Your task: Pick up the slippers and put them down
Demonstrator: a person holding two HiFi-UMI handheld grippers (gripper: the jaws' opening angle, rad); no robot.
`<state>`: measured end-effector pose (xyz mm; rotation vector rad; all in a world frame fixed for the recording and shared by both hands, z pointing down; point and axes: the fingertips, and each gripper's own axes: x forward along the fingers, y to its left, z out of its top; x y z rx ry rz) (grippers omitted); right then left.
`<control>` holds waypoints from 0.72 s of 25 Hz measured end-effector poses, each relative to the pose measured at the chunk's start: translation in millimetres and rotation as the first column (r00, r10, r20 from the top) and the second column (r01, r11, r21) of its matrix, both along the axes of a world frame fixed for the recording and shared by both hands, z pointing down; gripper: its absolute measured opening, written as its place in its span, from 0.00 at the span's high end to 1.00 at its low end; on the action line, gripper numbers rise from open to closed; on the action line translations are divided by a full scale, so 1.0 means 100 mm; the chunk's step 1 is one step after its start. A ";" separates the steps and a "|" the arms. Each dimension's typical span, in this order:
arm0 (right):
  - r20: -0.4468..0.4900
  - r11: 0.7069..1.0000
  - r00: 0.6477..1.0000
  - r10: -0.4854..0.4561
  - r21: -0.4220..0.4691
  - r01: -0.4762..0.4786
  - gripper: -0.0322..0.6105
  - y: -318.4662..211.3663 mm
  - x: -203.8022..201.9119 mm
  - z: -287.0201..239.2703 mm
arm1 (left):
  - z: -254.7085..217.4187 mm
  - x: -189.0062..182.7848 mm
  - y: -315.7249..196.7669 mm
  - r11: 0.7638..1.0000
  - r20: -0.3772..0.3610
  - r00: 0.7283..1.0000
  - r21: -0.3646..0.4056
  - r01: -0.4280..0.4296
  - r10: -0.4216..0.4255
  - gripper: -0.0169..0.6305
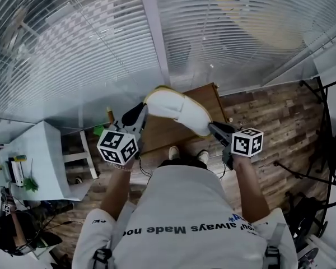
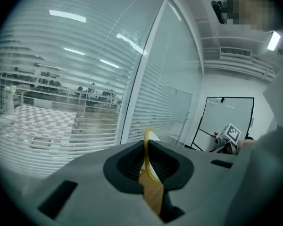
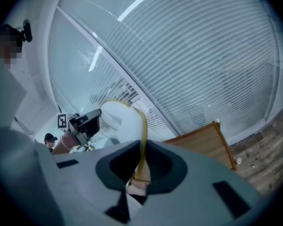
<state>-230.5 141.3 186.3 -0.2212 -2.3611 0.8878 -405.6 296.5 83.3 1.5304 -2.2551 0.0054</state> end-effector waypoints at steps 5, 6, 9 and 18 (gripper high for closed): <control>-0.007 0.999 0.999 0.040 0.011 -0.040 0.89 0.06 0.08 0.04 | 0.04 0.03 -0.01 0.999 -0.021 0.998 0.013 -0.051 0.051 0.92; -0.008 0.998 0.999 0.054 0.013 -0.054 0.89 0.04 0.13 0.04 | 0.04 0.05 -0.06 0.998 -0.021 0.998 0.012 -0.066 0.066 0.92; -0.012 0.994 0.994 0.104 0.012 -0.104 0.89 -0.07 0.31 0.04 | 0.03 0.16 -0.28 0.993 -0.021 0.993 0.009 -0.120 0.120 0.92; -0.012 0.955 0.955 0.297 -0.007 -0.297 0.89 -0.77 1.20 0.08 | 0.07 0.82 -1.40 0.950 -0.025 0.950 -0.020 -0.313 0.313 0.92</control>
